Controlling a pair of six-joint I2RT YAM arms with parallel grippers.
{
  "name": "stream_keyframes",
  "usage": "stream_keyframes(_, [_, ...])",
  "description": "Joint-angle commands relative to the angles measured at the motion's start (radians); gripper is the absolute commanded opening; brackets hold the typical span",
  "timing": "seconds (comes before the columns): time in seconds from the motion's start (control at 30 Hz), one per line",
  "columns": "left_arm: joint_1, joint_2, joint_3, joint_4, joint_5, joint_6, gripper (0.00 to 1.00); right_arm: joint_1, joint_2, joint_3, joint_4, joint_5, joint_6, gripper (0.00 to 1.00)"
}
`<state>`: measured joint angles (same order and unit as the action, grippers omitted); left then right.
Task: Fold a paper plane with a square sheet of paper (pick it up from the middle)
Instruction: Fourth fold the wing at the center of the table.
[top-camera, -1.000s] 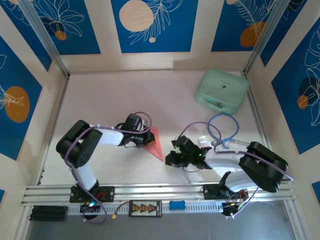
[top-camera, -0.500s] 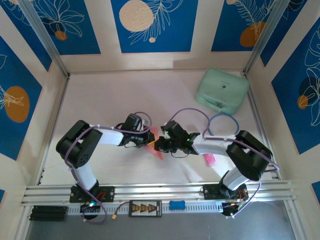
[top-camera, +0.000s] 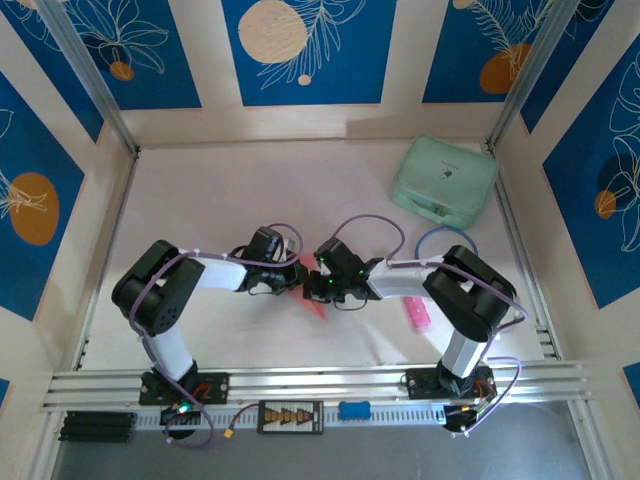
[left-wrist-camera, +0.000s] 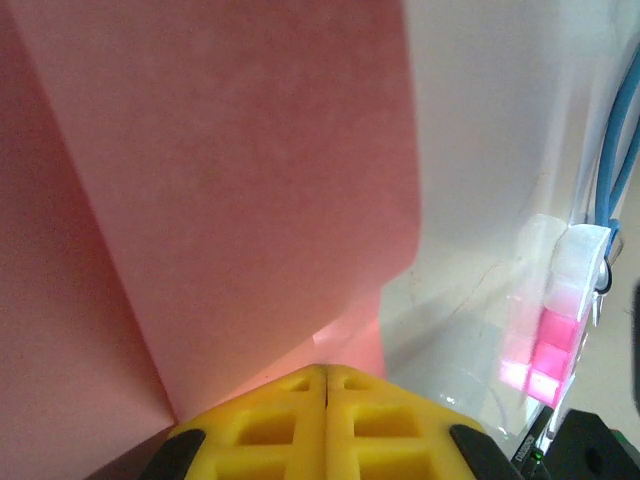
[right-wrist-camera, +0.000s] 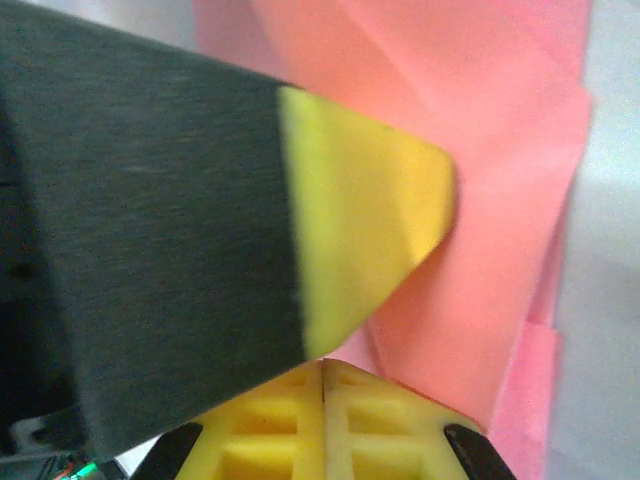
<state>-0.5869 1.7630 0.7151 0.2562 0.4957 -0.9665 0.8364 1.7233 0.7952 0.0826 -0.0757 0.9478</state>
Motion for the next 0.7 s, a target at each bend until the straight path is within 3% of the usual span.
stream_keyframes(0.0, [0.004, 0.004, -0.019, -0.043, -0.036, 0.019, 0.00, -0.018, 0.006, -0.032, 0.013, -0.012, 0.016, 0.06])
stream_keyframes(0.4, [0.005, -0.016, 0.005, -0.069, -0.041, 0.048, 0.02, -0.057, 0.001, -0.199, 0.211, -0.109, 0.093, 0.05])
stream_keyframes(0.57, [0.003, -0.092, 0.030, -0.103, -0.052, 0.098, 0.08, -0.065, 0.010, -0.238, 0.254, -0.119, 0.116, 0.05])
stream_keyframes(0.67, [-0.001, -0.139, 0.024, -0.140, -0.069, 0.120, 0.06, -0.066, 0.015, -0.250, 0.267, -0.118, 0.129, 0.03])
